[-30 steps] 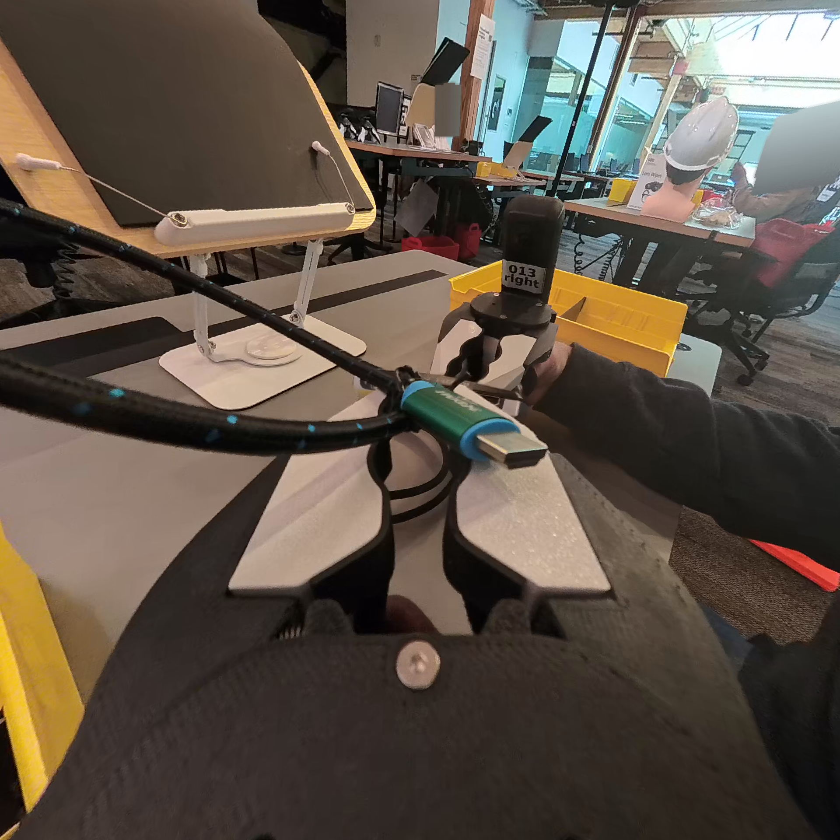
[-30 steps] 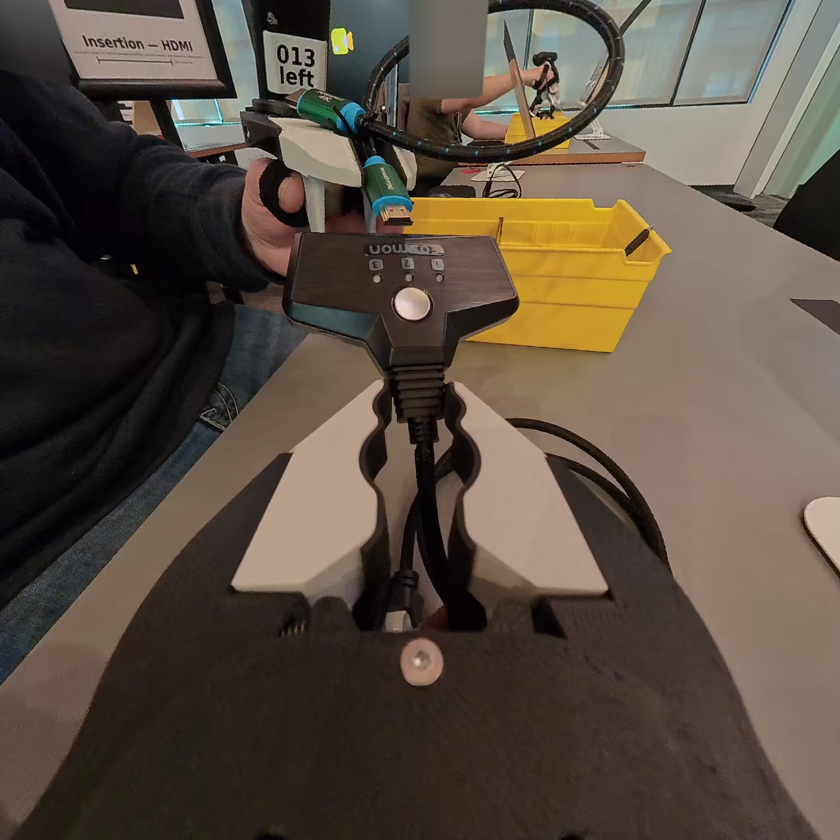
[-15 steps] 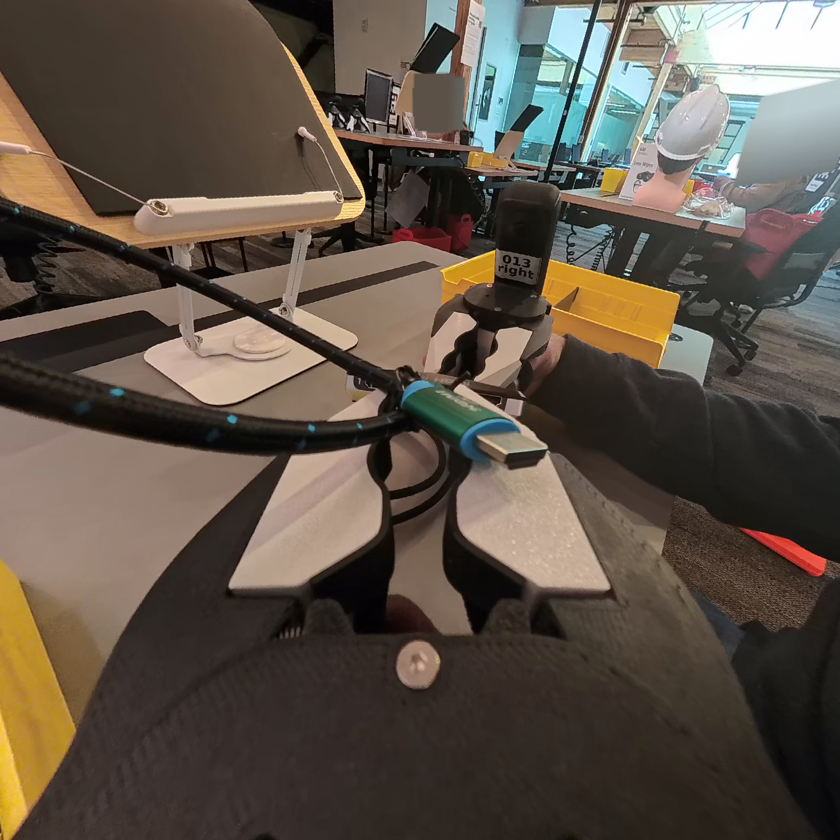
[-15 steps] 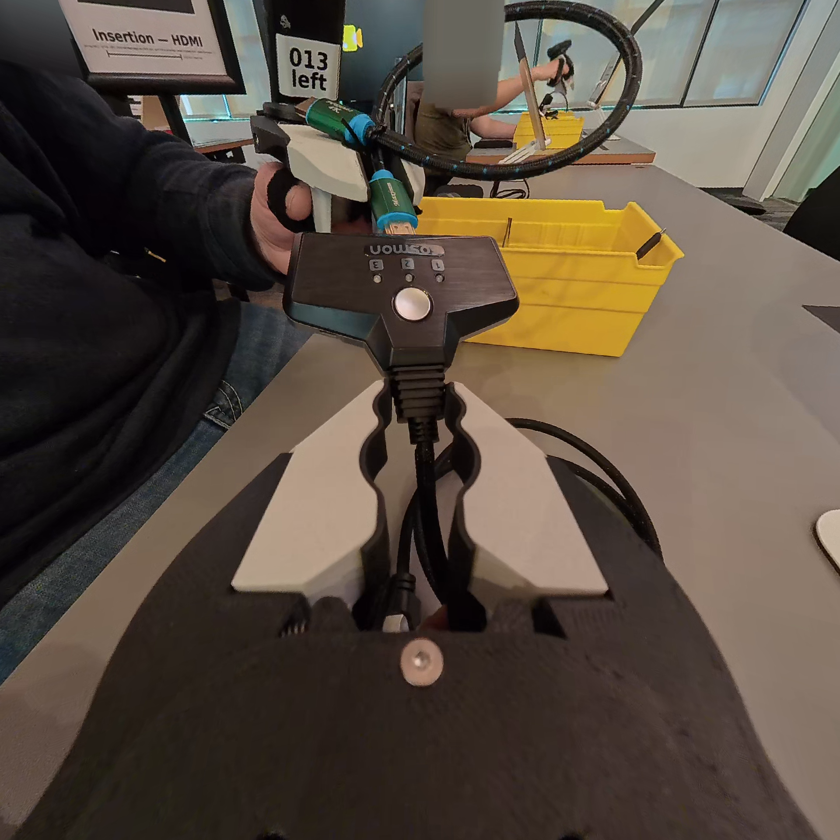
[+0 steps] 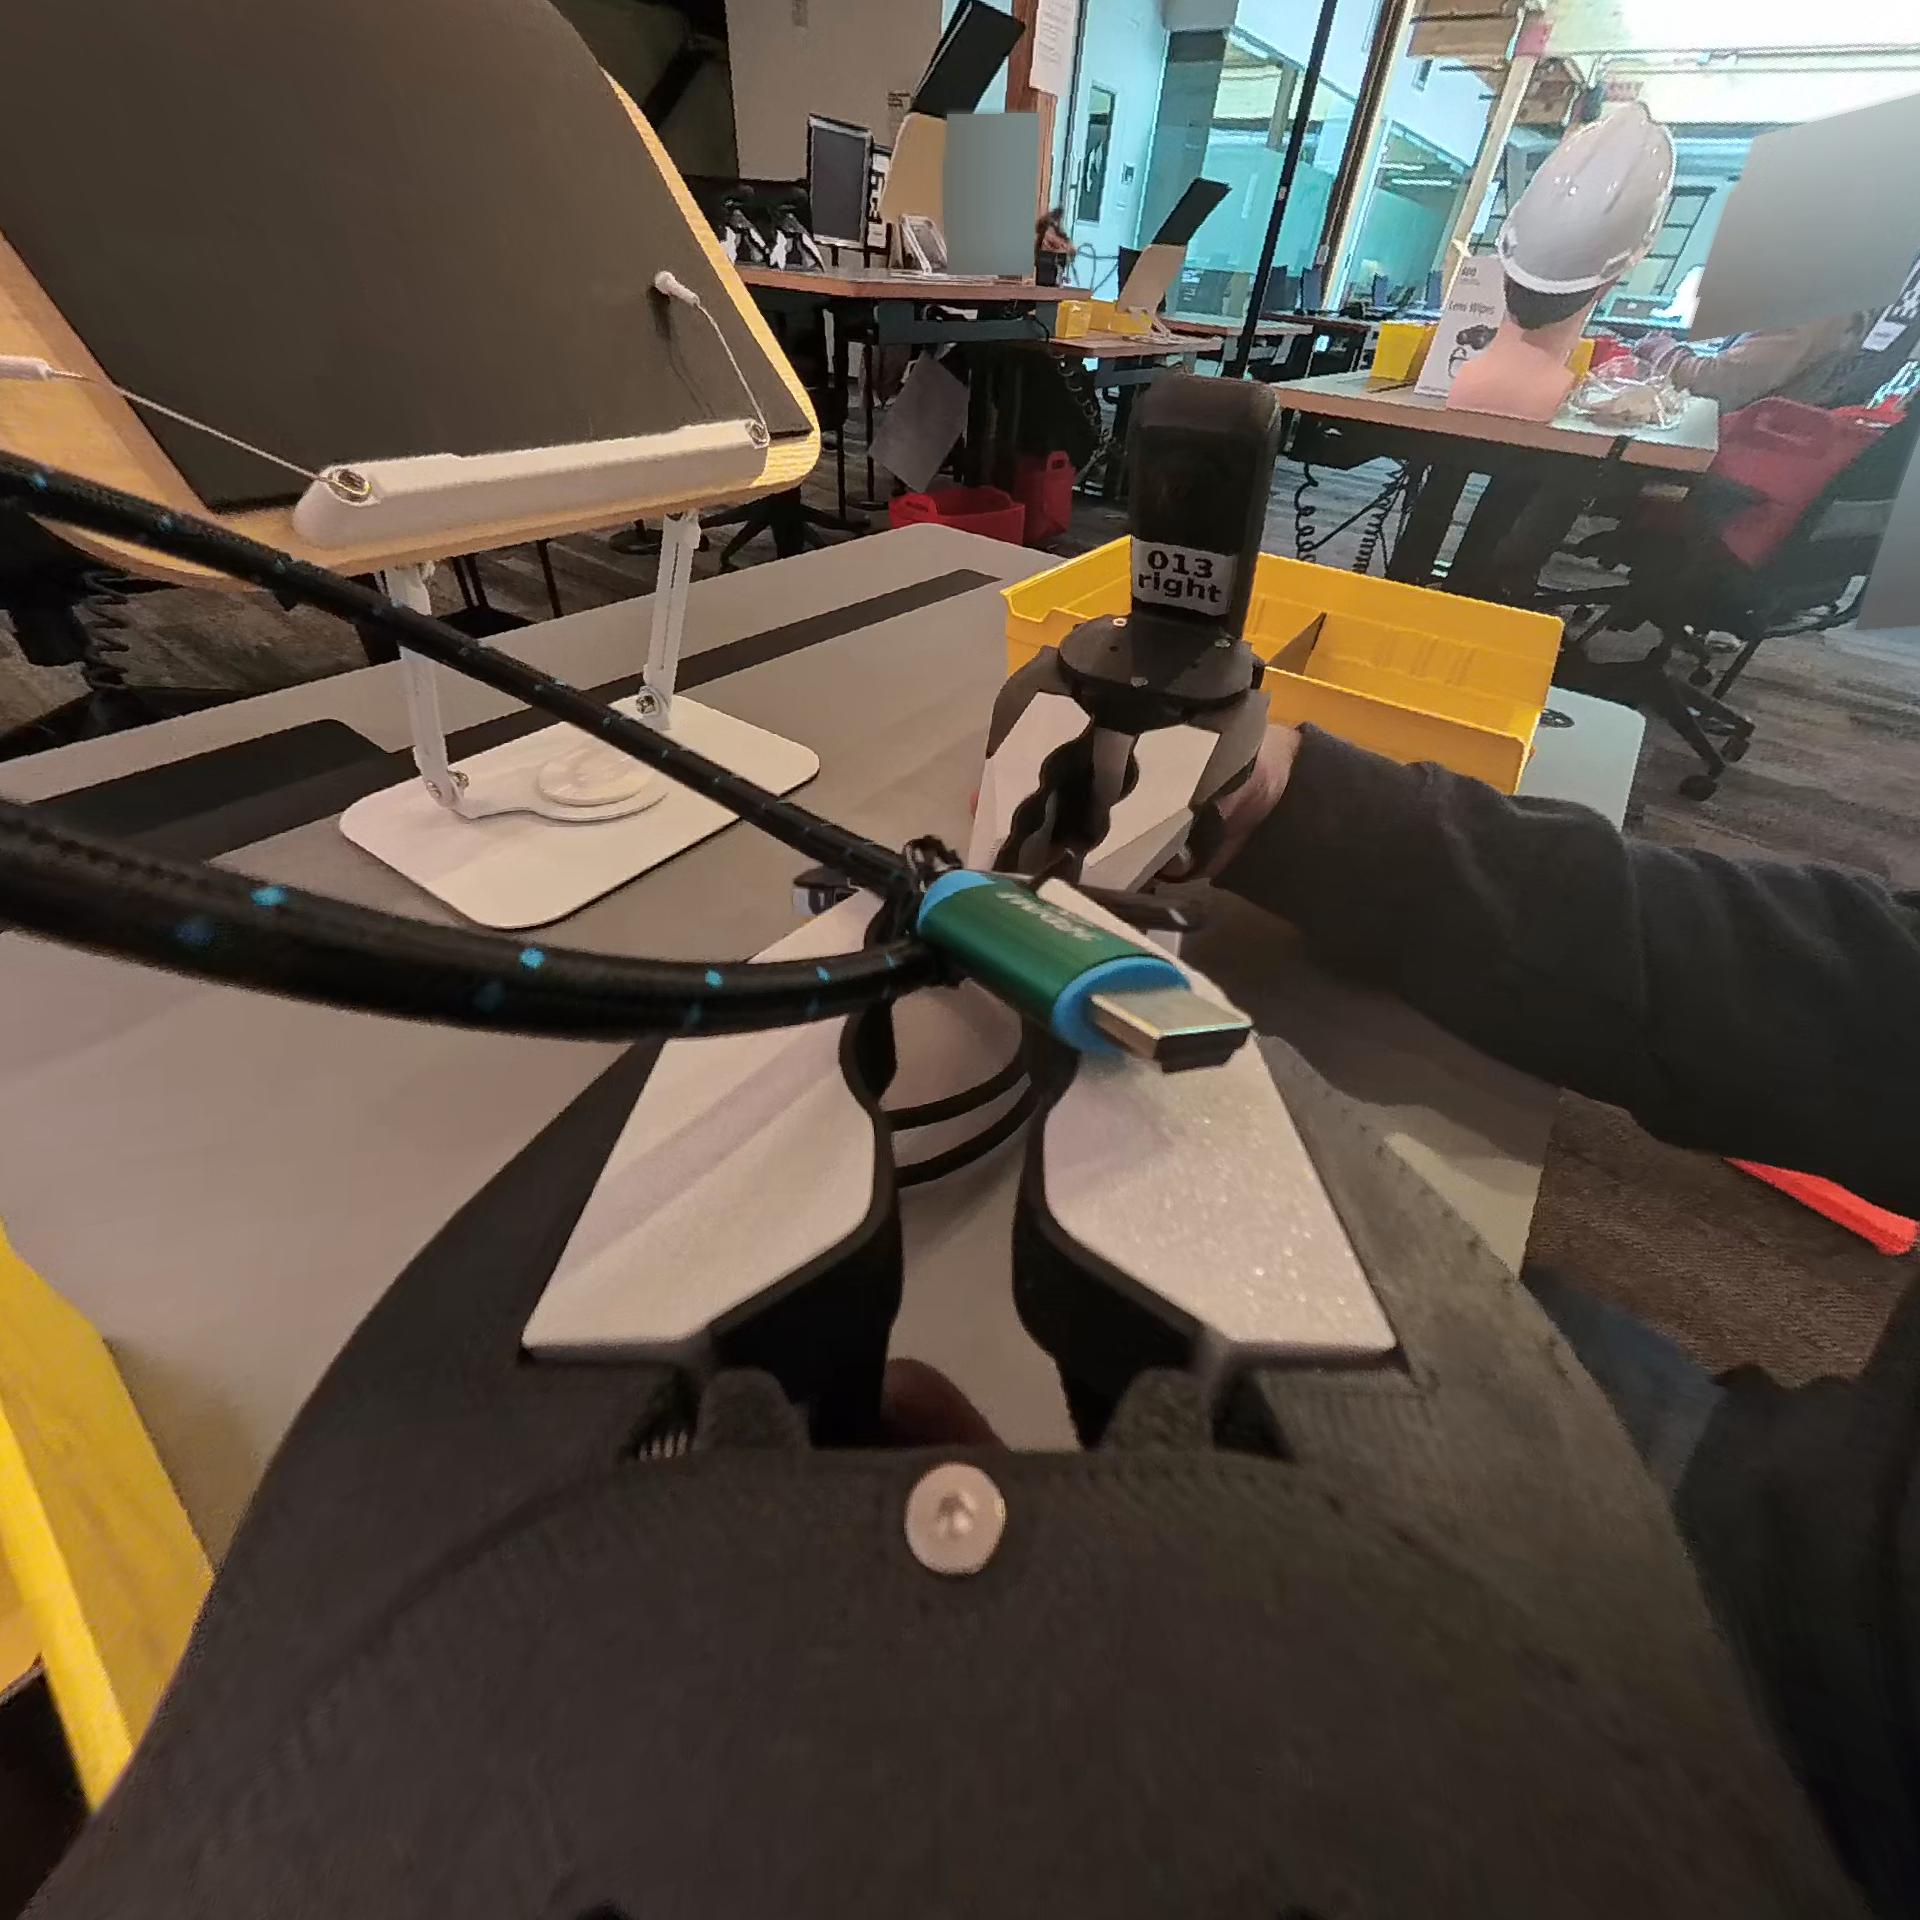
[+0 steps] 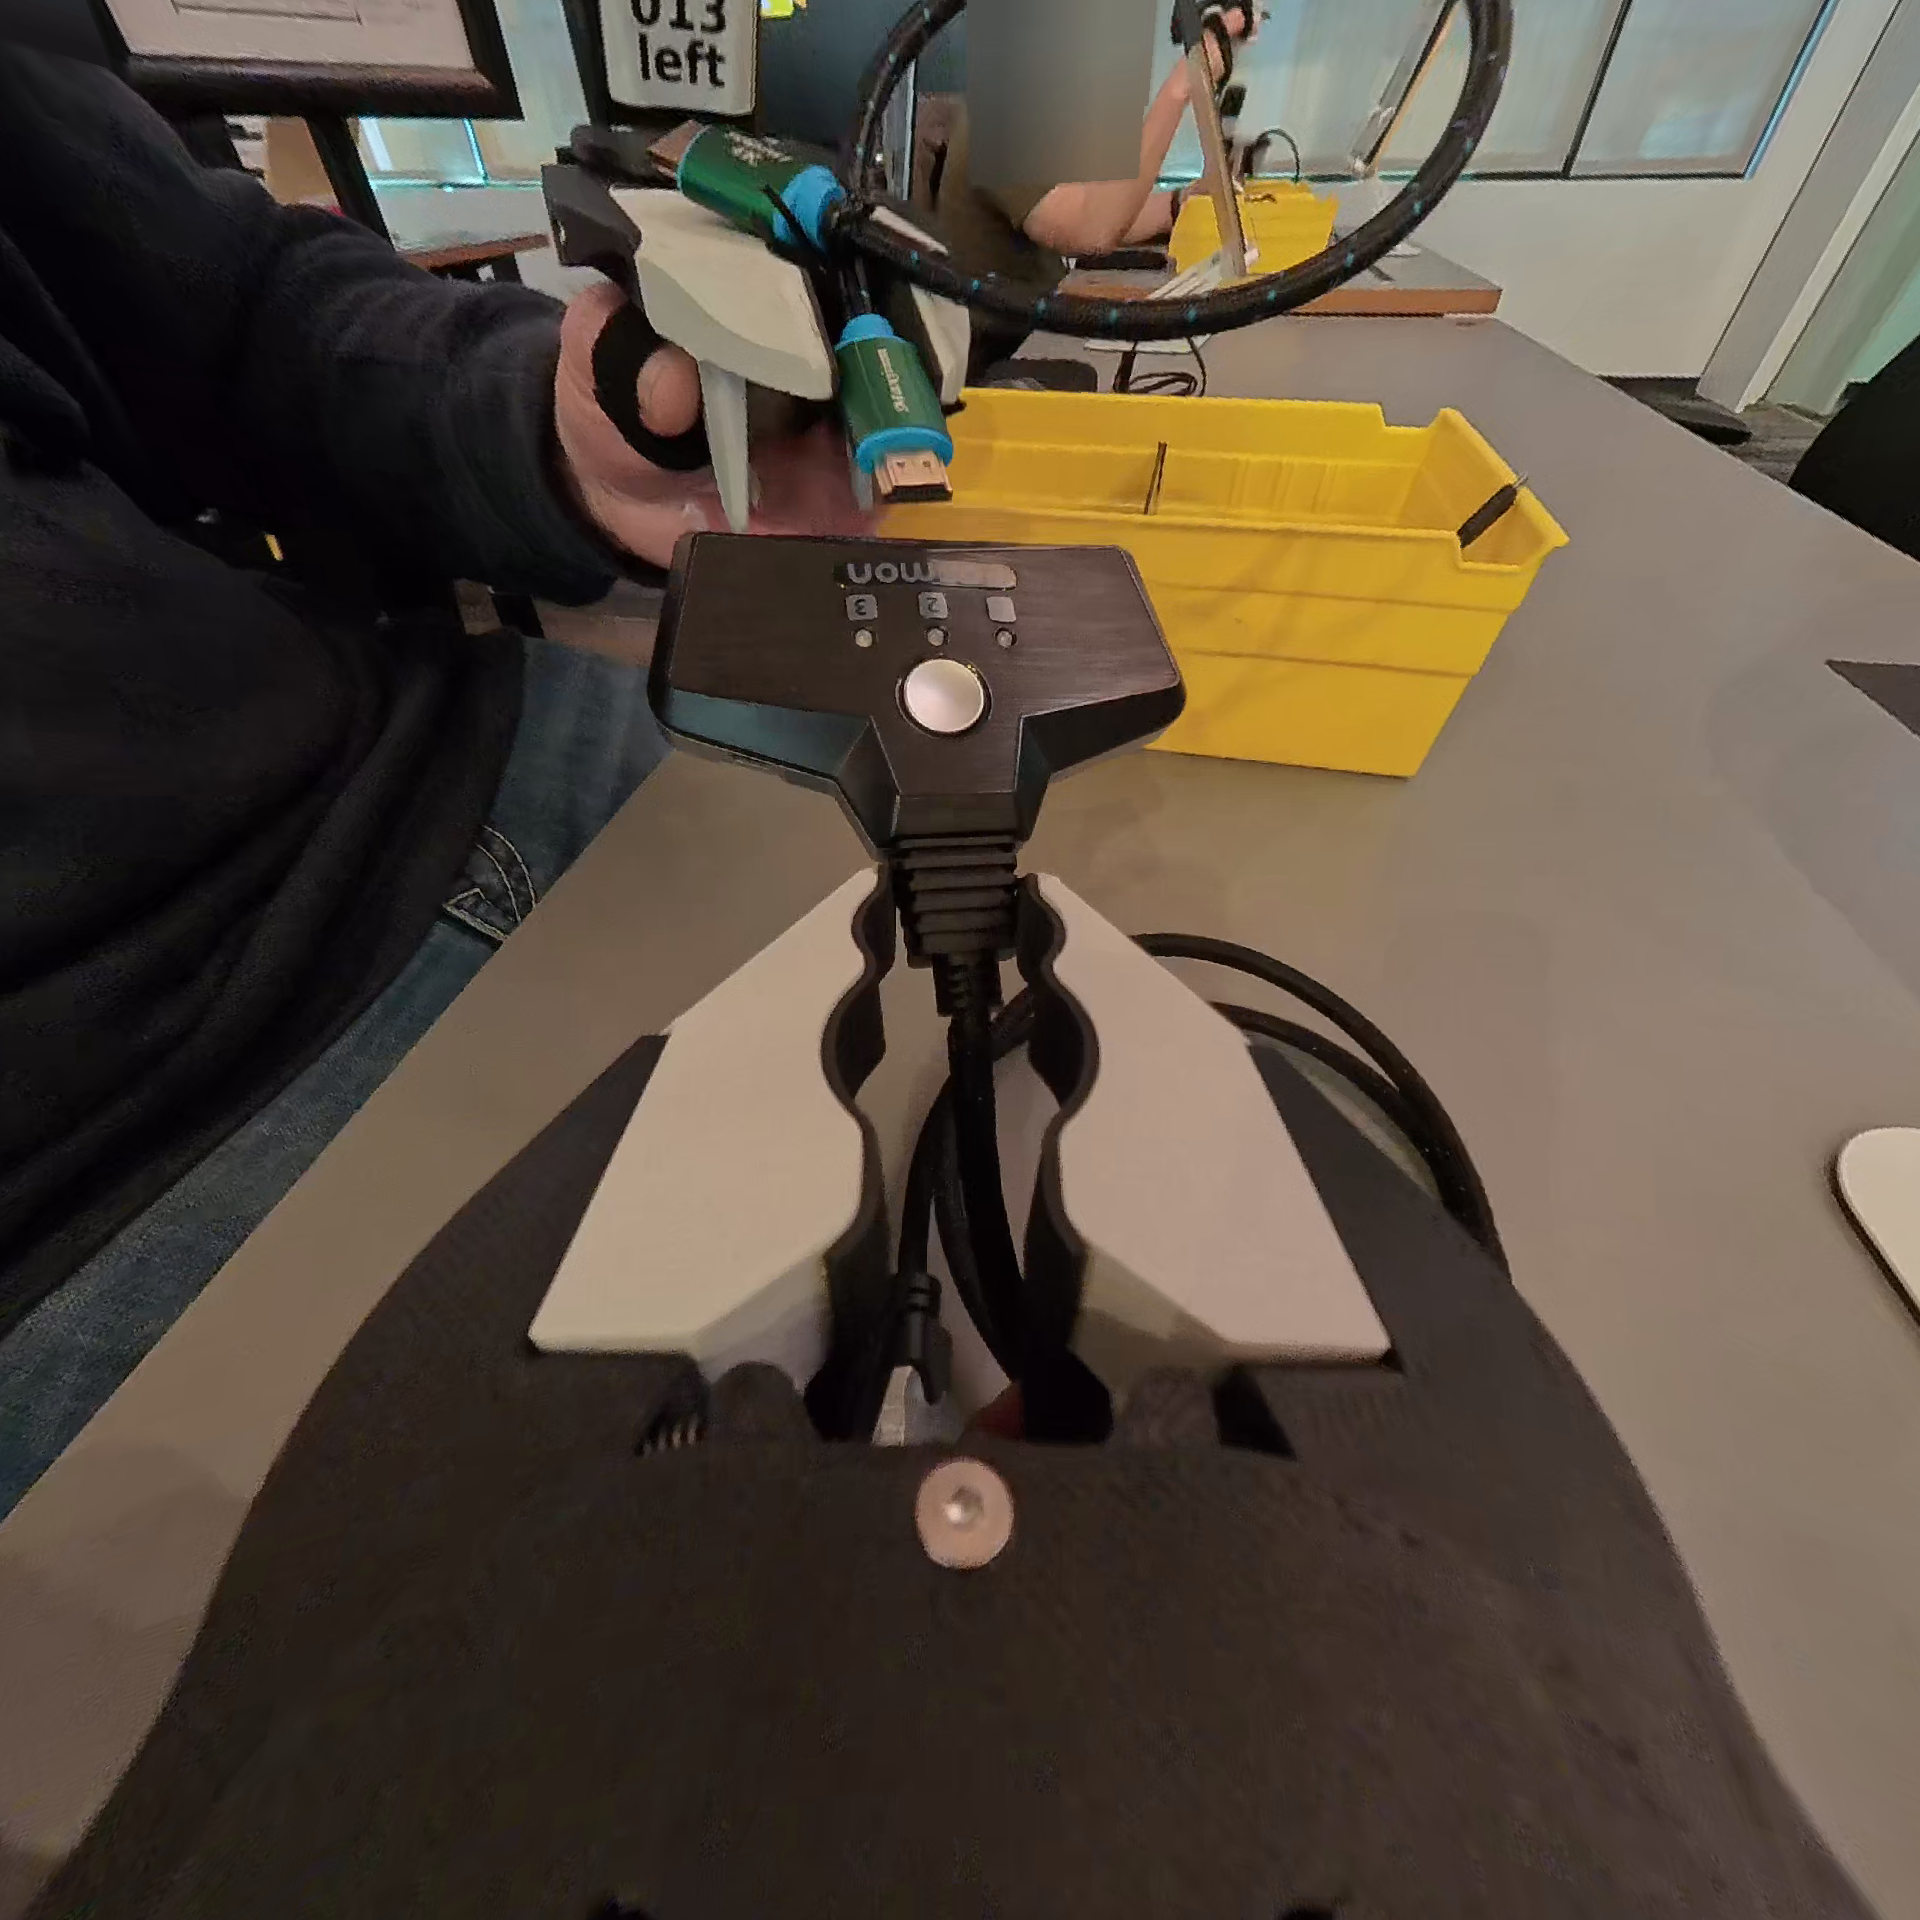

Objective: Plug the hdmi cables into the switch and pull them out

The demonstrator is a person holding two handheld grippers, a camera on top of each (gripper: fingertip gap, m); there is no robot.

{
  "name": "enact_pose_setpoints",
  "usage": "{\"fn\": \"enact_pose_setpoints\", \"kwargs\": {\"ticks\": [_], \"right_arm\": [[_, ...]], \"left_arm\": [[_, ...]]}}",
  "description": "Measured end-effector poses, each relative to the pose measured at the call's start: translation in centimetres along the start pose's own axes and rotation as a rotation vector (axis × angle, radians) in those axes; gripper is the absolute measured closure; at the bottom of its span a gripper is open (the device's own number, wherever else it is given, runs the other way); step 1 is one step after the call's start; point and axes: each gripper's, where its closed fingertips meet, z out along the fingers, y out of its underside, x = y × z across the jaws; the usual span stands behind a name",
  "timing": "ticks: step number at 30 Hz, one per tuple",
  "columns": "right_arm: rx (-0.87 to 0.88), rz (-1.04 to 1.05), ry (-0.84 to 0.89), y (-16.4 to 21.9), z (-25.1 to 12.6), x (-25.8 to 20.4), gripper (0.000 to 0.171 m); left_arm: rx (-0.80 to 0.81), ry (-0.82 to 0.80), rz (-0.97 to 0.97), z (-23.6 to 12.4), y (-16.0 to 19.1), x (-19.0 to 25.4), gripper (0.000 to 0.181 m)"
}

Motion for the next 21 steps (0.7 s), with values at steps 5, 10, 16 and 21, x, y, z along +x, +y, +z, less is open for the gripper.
{"fn": "enact_pose_setpoints", "kwargs": {"ticks": [5,10,16,21], "right_arm": [[-0.071,-0.01,0.013,0.8,0.3,-0.1,0.151],[-0.338,-0.053,0.071,4.9,0.7,0.4,0.15],[-0.454,-0.017,0.075,6.0,0.8,0.0,0.15],[-0.644,-0.097,0.144,8.8,0.1,0.5,0.15]], "left_arm": [[-0.015,-0.025,0.015,-0.2,0.2,-0.7,0.161],[-0.018,-0.051,0.036,-0.5,-0.2,-1.5,0.161],[-0.051,-0.063,0.044,-0.2,0.7,-1.6,0.161],[-0.058,-0.065,0.044,0.0,0.9,-1.5,0.161]]}}
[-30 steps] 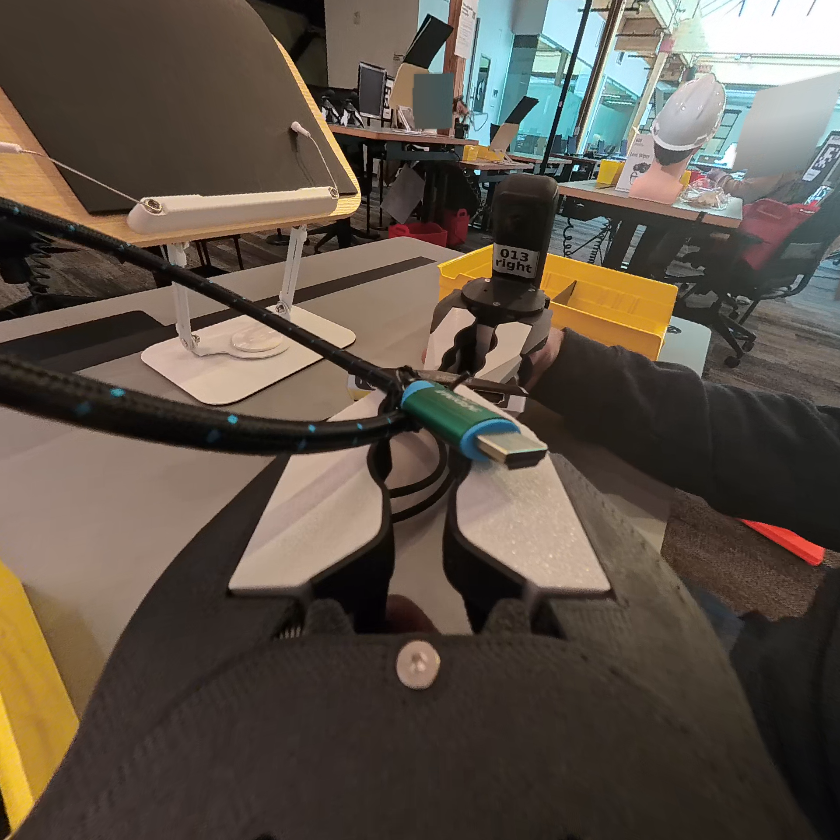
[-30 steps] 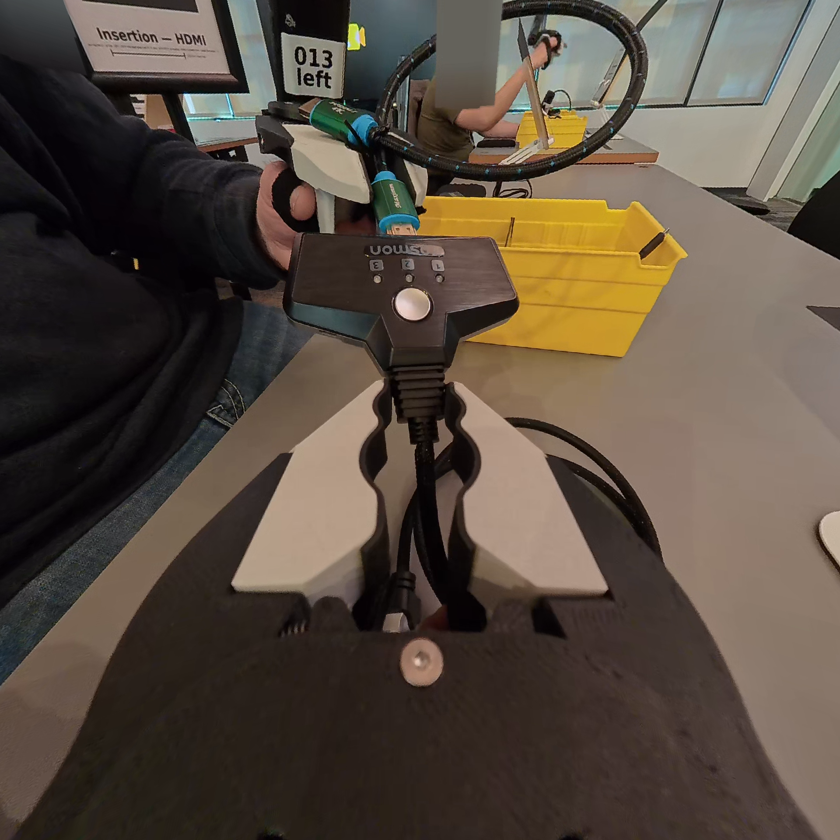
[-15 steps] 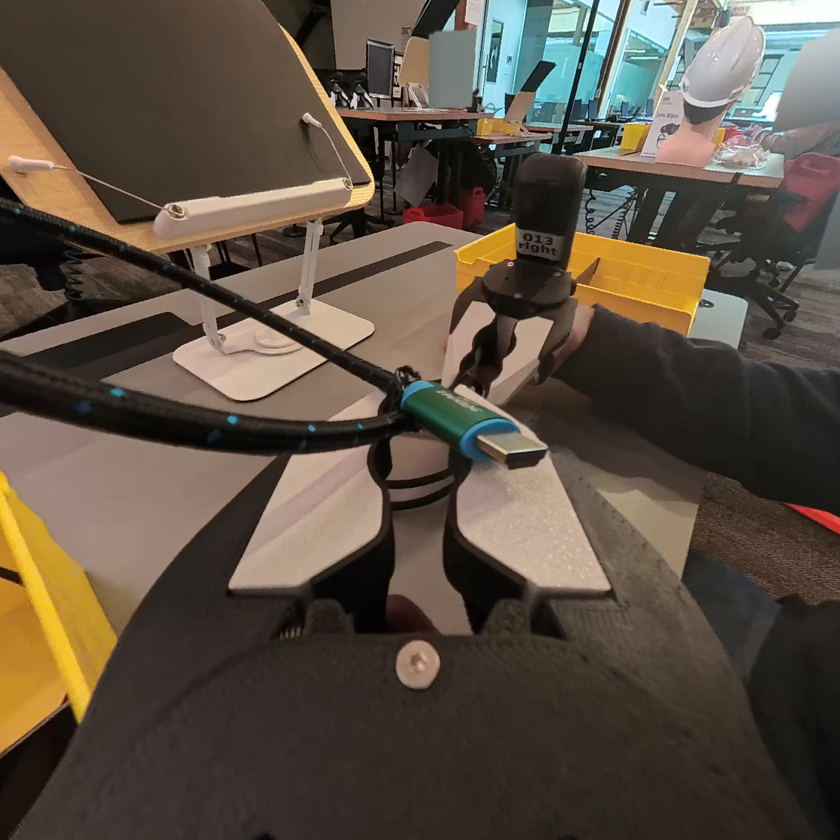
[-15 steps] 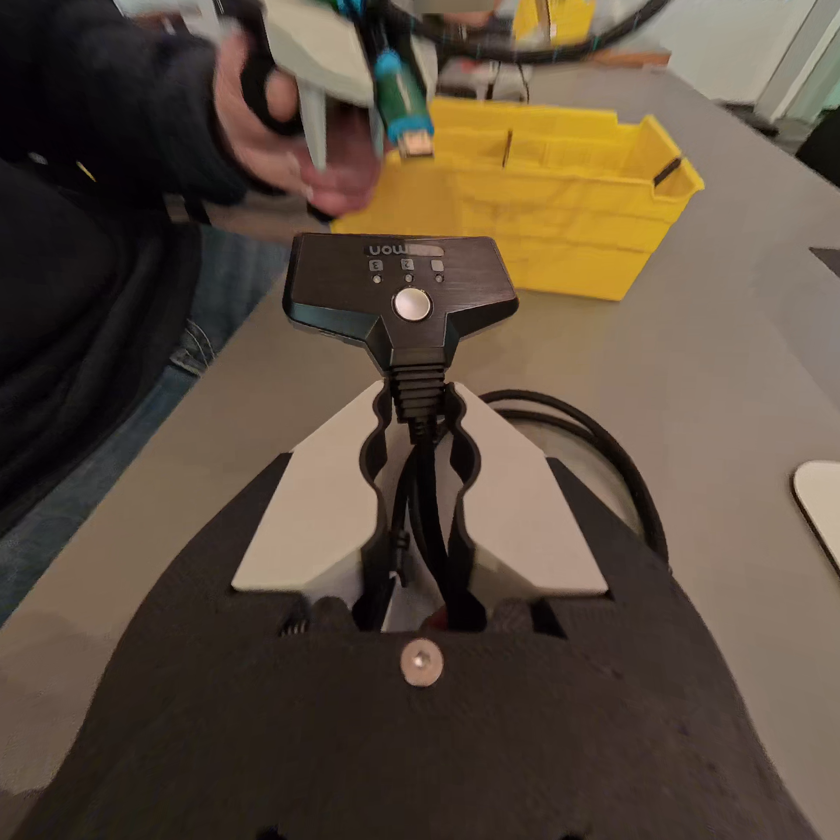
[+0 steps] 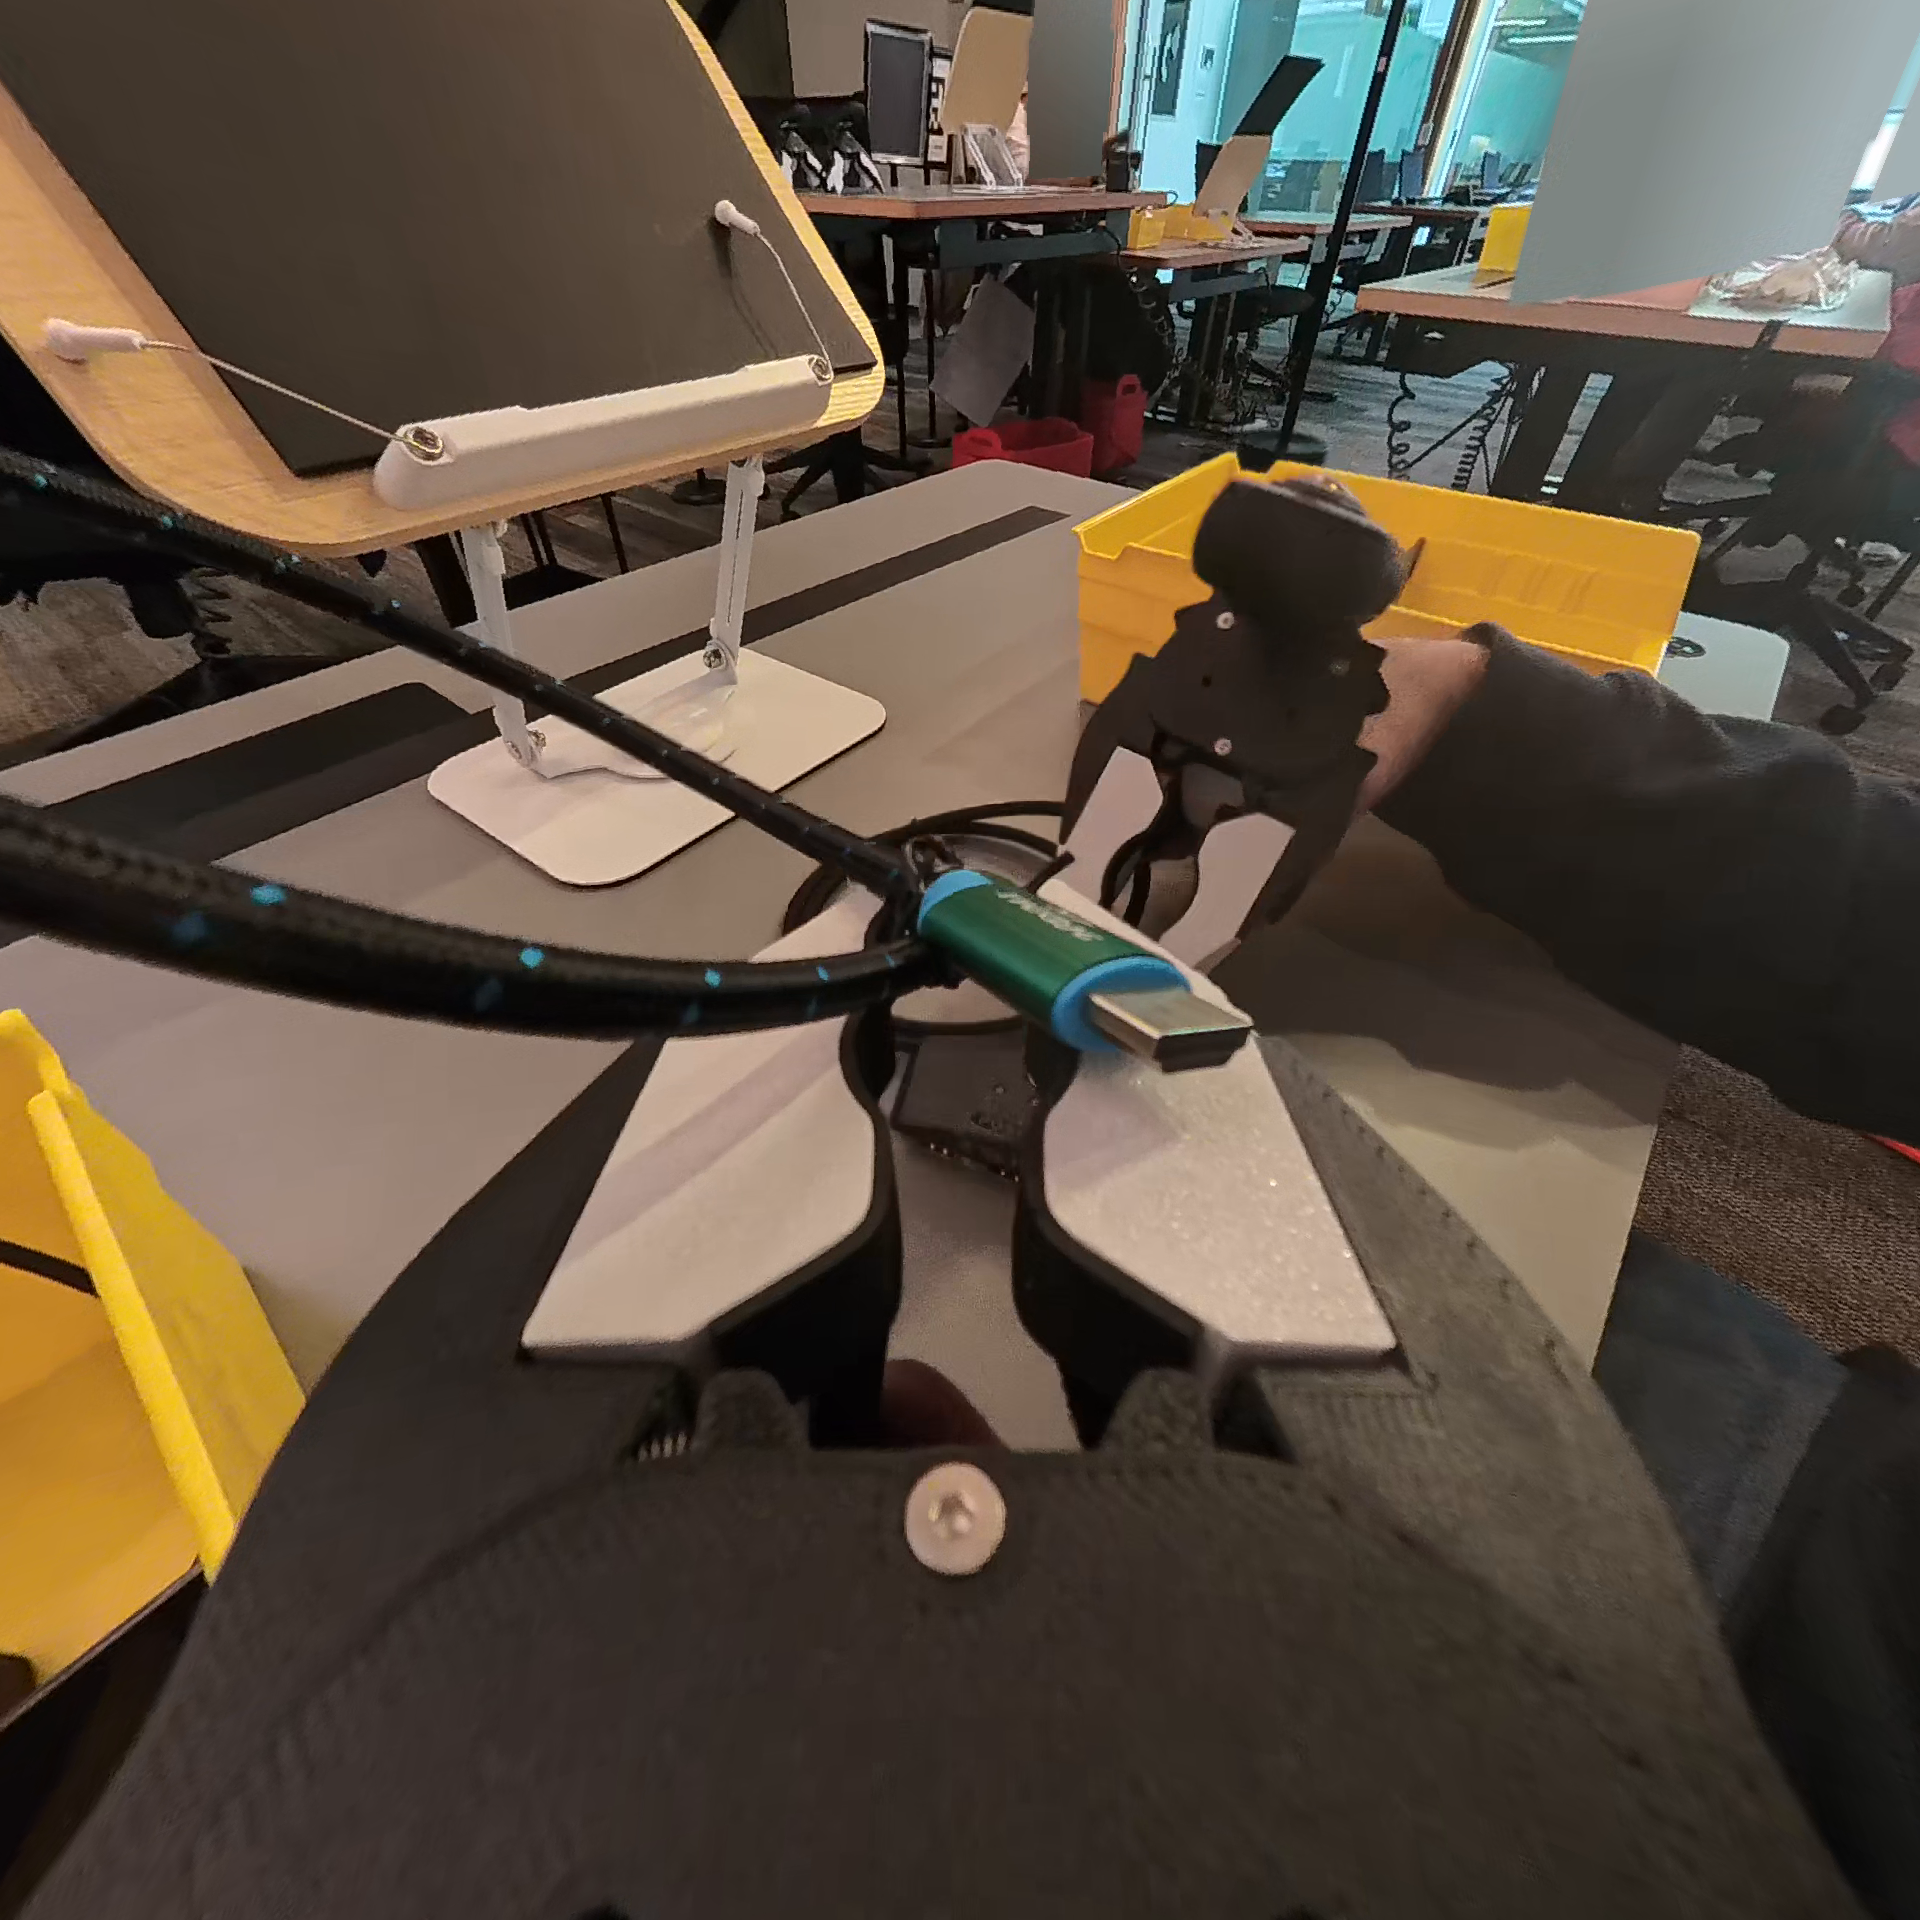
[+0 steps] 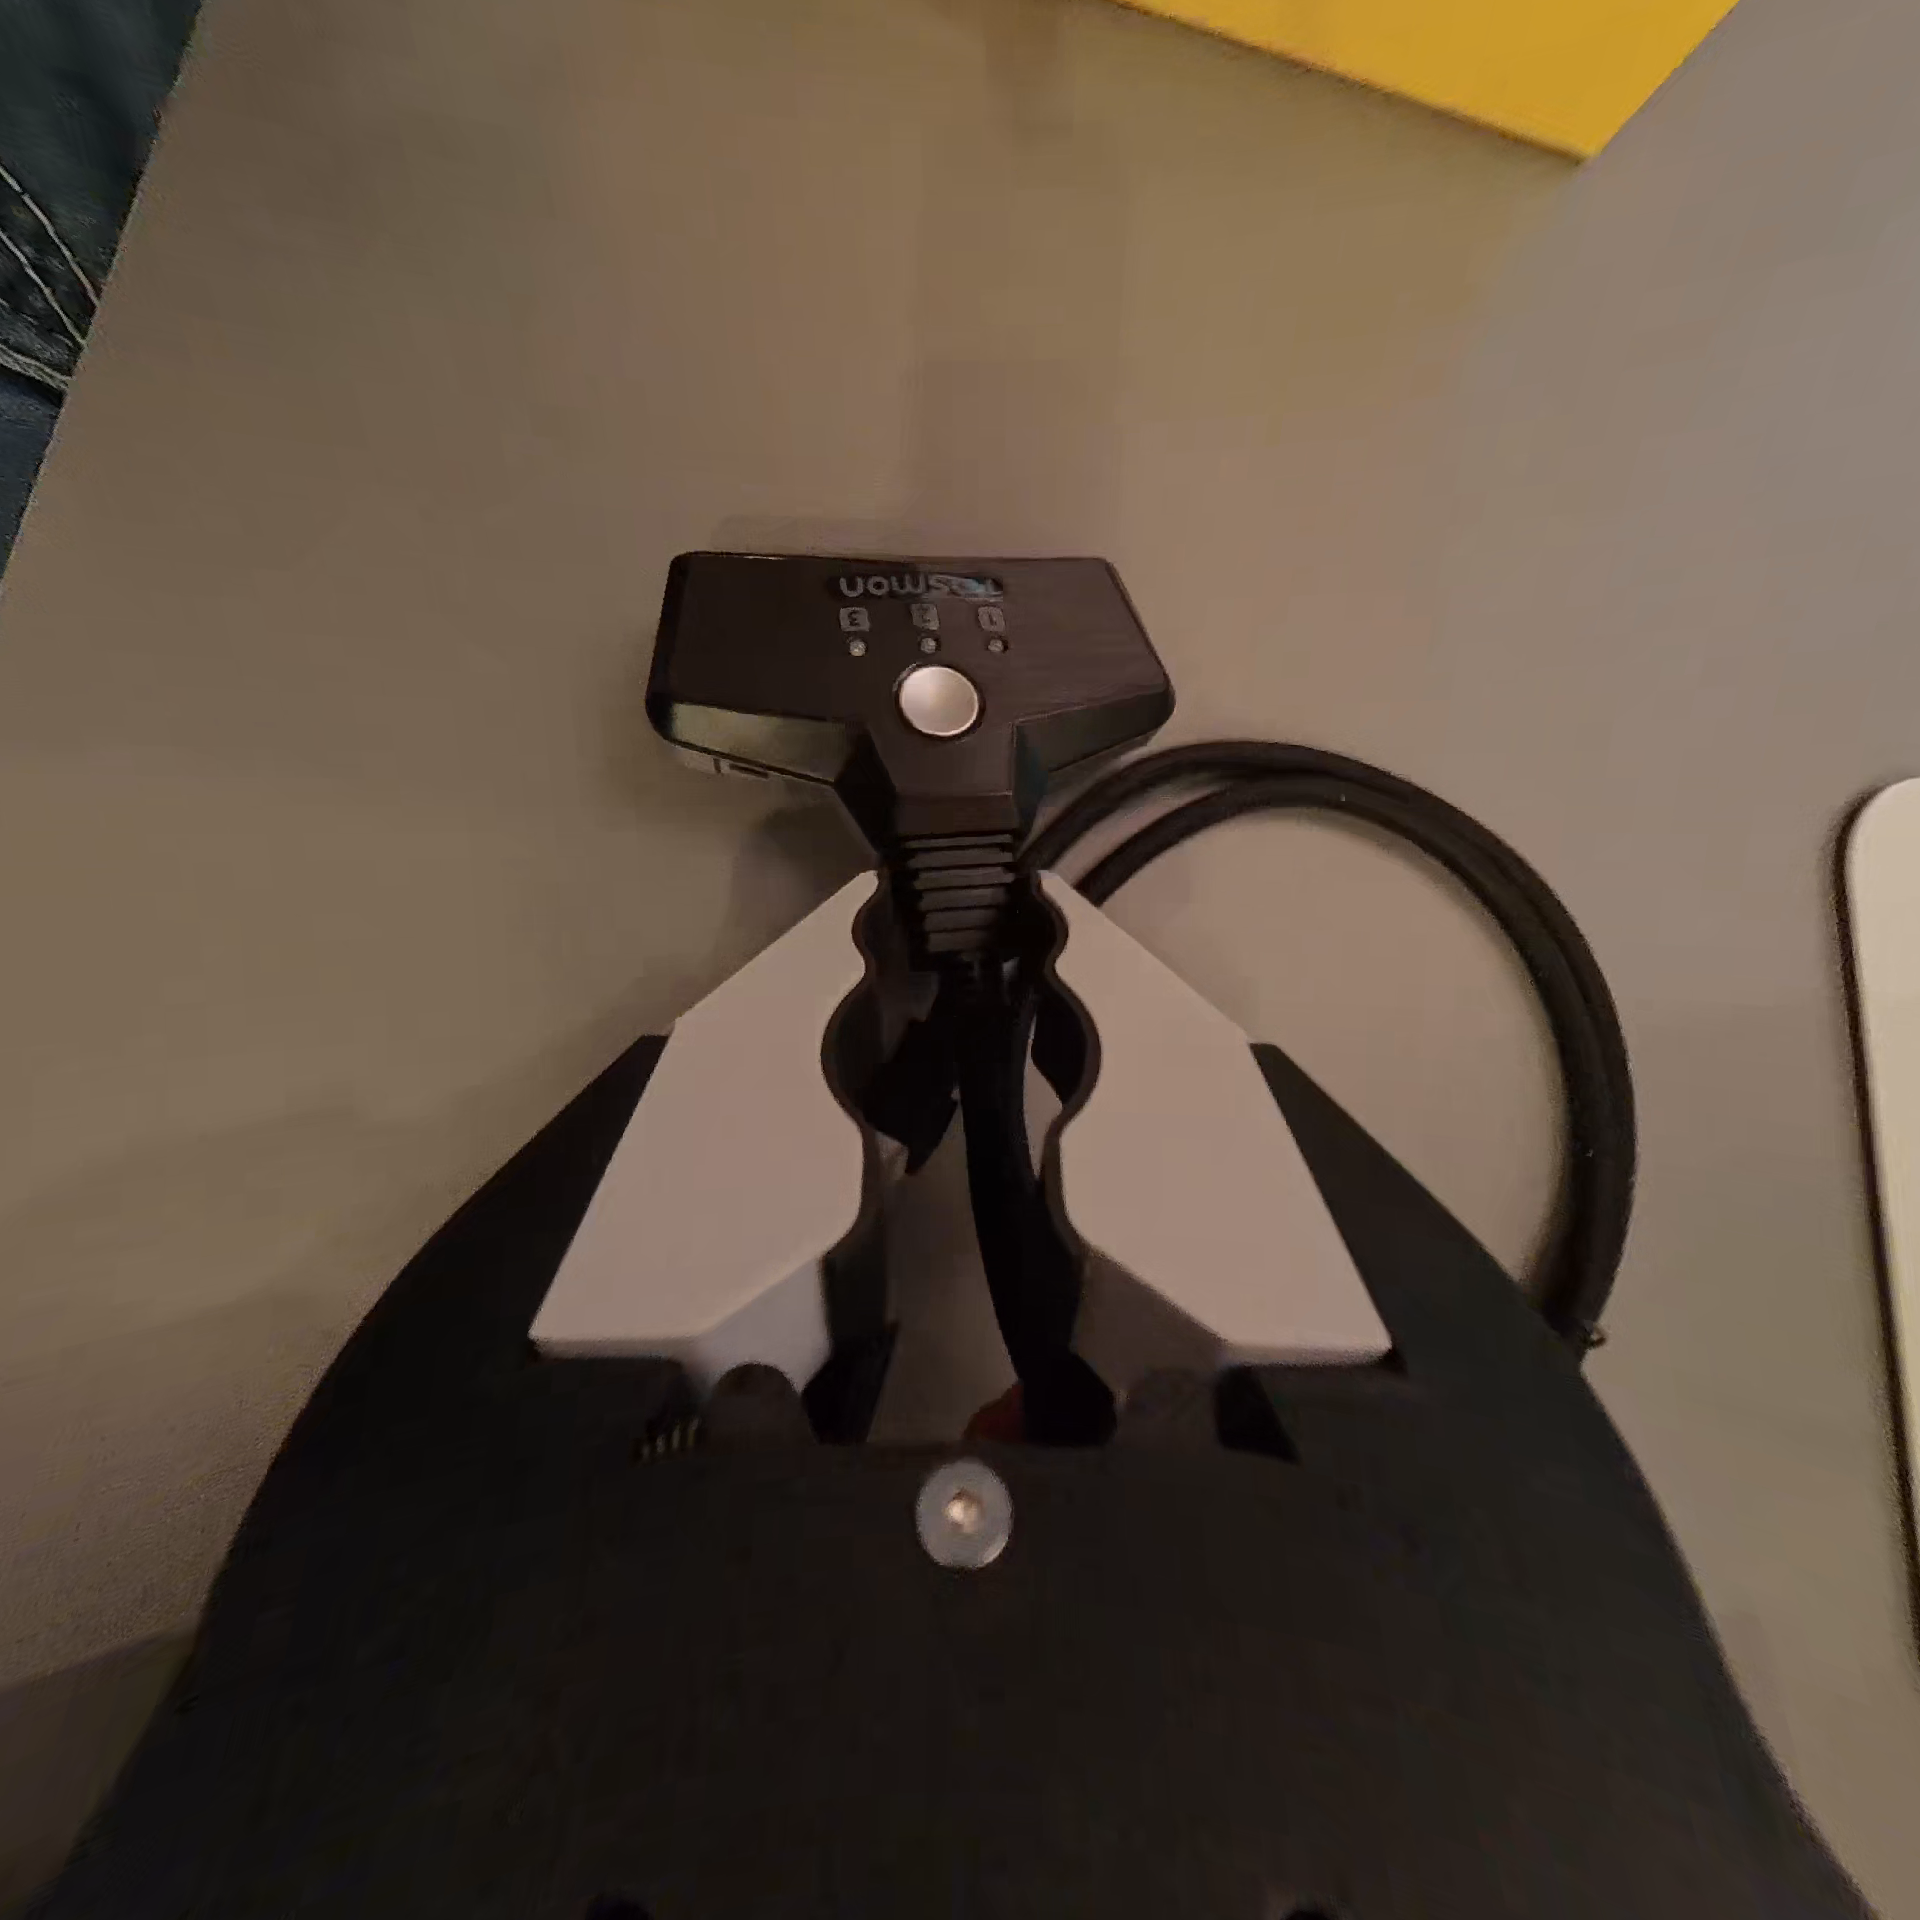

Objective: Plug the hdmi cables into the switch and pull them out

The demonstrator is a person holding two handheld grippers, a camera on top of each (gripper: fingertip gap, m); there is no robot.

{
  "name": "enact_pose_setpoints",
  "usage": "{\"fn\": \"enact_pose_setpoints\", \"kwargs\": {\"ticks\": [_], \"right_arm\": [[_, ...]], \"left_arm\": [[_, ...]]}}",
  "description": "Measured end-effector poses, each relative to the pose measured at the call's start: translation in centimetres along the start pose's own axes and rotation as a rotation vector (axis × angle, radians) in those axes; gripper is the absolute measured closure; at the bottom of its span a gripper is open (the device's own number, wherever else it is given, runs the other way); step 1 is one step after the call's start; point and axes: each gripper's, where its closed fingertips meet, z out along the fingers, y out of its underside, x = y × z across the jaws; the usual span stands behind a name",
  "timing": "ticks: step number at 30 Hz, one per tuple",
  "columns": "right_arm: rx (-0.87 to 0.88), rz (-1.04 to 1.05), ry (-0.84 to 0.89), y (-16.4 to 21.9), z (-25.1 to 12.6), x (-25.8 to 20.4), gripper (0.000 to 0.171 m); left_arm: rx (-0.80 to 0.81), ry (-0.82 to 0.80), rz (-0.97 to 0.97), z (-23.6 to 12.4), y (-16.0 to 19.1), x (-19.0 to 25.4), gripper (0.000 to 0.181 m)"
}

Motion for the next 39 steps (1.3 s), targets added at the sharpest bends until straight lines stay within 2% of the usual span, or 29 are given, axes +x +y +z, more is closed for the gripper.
{"fn": "enact_pose_setpoints", "kwargs": {"ticks": [6,11,16,22,30,36,39], "right_arm": [[-0.046,-0.202,0.196,-0.6,0.1,0.4,0.143],[-0.106,-0.405,0.405,-0.9,0.4,1.2,0.15],[-0.126,-0.41,0.44,-1.1,0.5,1.4,0.15],[-0.064,-0.249,0.317,-2.4,-0.8,1.4,0.151],[-0.093,-0.054,0.01,-2.8,-3.1,0.2,0.152],[-0.288,0.026,-0.362,-2.3,-6.3,-2.7,0.151],[-0.405,0.053,-0.504,-1.8,-7.4,-2.3,0.152]], "left_arm": [[0.0,0.0,0.001,0.0,0.0,0.1,0.161],[-0.001,0.001,0.003,0.1,0.0,0.3,0.162],[-0.002,0.001,0.012,0.2,0.0,0.6,0.161],[0.015,-0.006,0.017,0.0,-0.7,0.6,0.161],[0.033,-0.014,0.02,-0.3,-1.3,0.4,0.161],[0.038,-0.01,0.02,-0.3,-1.5,0.6,0.161],[0.041,-0.005,0.019,-0.3,-1.6,0.7,0.161]]}}
